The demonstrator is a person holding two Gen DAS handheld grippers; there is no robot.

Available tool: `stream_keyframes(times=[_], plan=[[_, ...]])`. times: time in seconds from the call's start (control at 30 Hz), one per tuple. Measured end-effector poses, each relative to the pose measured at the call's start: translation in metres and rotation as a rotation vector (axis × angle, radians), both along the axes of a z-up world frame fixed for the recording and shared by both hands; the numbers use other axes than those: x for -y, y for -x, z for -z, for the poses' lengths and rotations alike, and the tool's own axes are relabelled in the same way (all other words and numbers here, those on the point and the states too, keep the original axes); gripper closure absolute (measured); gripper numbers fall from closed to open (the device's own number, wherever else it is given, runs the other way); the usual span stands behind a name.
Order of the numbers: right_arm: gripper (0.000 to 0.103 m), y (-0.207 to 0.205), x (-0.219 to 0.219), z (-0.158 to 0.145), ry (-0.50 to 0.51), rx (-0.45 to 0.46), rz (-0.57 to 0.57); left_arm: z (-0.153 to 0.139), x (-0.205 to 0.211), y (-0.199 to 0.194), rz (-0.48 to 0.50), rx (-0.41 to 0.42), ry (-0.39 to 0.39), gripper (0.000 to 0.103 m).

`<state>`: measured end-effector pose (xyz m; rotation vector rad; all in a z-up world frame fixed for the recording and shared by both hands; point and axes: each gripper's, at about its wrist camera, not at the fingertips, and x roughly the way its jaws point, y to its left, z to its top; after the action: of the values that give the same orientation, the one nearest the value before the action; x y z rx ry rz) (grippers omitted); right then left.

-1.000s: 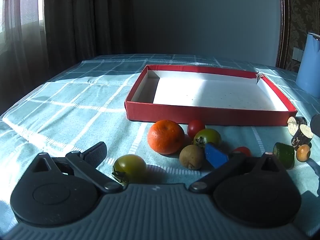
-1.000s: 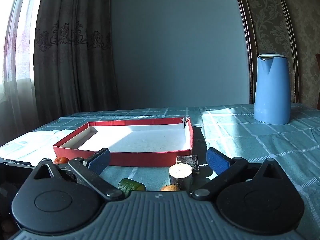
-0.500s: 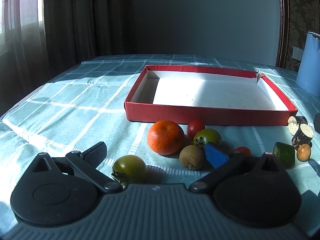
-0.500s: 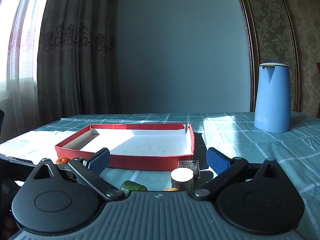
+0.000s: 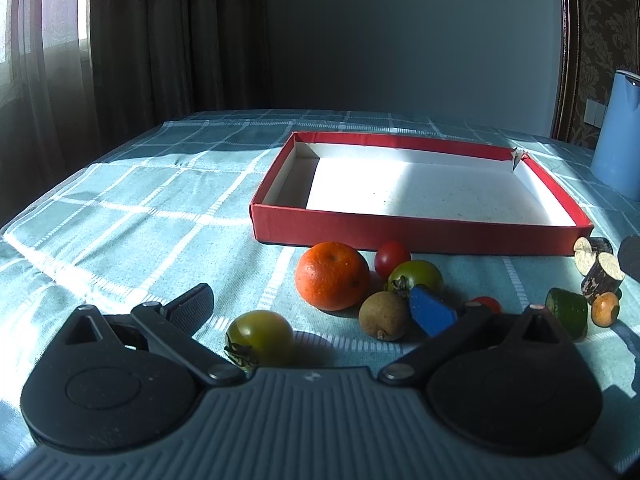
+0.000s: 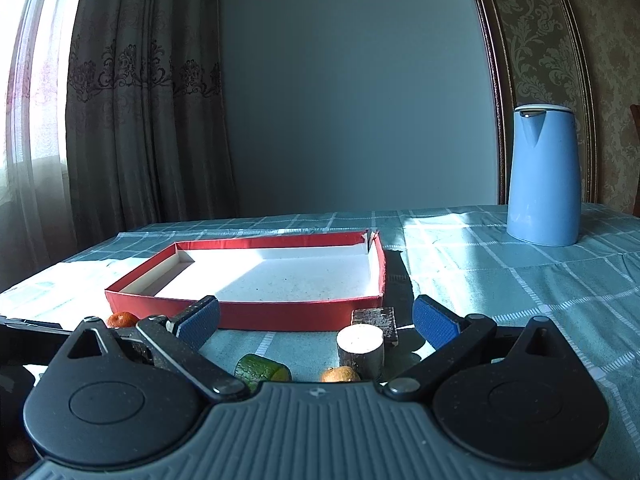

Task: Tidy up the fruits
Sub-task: 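Move the right tool toward the green cucumber slice beside the box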

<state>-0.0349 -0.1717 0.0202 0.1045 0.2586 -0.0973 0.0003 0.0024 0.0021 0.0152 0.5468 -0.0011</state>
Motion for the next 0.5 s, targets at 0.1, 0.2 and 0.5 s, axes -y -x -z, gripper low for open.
stream_keyframes(times=[0.1,0.2,0.5], plan=[[0.000,-0.0025,0.0005,0.0007,-0.004,-0.017,0.005,-0.0002,0.0012,0.0014,-0.002,0.007,-0.005,0.000],[0.000,-0.0047,-0.0002,0.0012,0.001,-0.029,0.007,-0.0006,0.0008,0.0018,-0.007,0.010,-0.004,0.000],[0.000,-0.0061,-0.0002,0.0021,0.001,-0.041,0.007,-0.0010,-0.0004,0.0021,-0.011,0.012,0.001,0.000]])
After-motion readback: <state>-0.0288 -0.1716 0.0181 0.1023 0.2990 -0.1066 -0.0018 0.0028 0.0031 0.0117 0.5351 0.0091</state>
